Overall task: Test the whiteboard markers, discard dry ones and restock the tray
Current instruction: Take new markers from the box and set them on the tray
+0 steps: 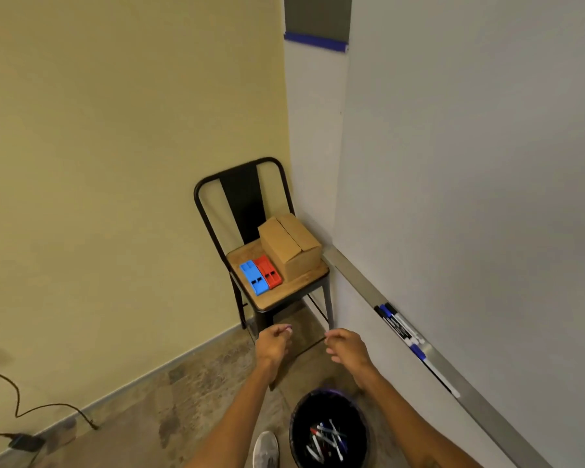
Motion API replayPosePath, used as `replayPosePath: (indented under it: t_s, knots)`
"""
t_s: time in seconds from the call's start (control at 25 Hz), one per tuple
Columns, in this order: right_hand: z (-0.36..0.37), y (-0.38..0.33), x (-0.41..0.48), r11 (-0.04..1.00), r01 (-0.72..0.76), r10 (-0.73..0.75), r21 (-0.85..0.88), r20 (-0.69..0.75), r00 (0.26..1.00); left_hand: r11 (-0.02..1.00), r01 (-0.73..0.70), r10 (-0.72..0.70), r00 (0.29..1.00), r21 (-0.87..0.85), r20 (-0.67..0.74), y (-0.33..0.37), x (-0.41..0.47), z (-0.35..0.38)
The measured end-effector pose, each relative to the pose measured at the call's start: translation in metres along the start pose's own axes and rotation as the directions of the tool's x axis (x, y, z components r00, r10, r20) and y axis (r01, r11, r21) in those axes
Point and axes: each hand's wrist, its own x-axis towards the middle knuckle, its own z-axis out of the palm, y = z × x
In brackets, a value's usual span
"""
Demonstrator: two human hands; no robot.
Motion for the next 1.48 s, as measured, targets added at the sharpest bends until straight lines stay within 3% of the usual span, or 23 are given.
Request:
replayPosePath:
  t_s: [0.2,0.48,0.6,0.8,1.08,1.28,1.48]
  knots:
    - [0.011,-0.044,0.056,0.999,0.040,-0.040,0.031,-0.005,0.999,0.996,-0.079,0.082,0.995,0.042,-0.059,0.044,0.057,-0.008]
    - [0.041,-0.125,0.147,0.986,0.026,-0.007,0.167,-0.112,0.994,0.924,-0.302,0.310,0.951,0.234,0.000,0.128,0.164,-0.016]
    - [0.062,-0.148,0.188,0.983,-0.011,0.042,0.184,-0.168,0.985,0.792,-0.449,0.431,0.891,0.415,0.141,0.151,0.210,-0.022]
    - [0.088,-0.168,0.241,0.999,0.029,-0.033,-0.020,-0.257,0.966,0.487,-0.632,0.510,0.766,0.603,0.391,0.178,0.274,-0.014]
    - [0.093,-0.167,0.276,0.998,0.003,0.017,0.060,-0.340,0.940,0.075,-0.683,0.327,0.705,0.727,0.629,0.195,0.313,0.007]
    - [0.091,-0.161,0.282,0.940,-0.012,0.157,0.341,-0.400,0.903,0.001,-0.656,0.317,0.716,0.755,0.621,0.198,0.320,0.011]
    - [0.089,-0.161,0.277,0.818,0.085,0.205,0.569,-0.427,0.881,0.017,-0.692,0.469,0.643,0.721,0.606,0.206,0.322,0.001]
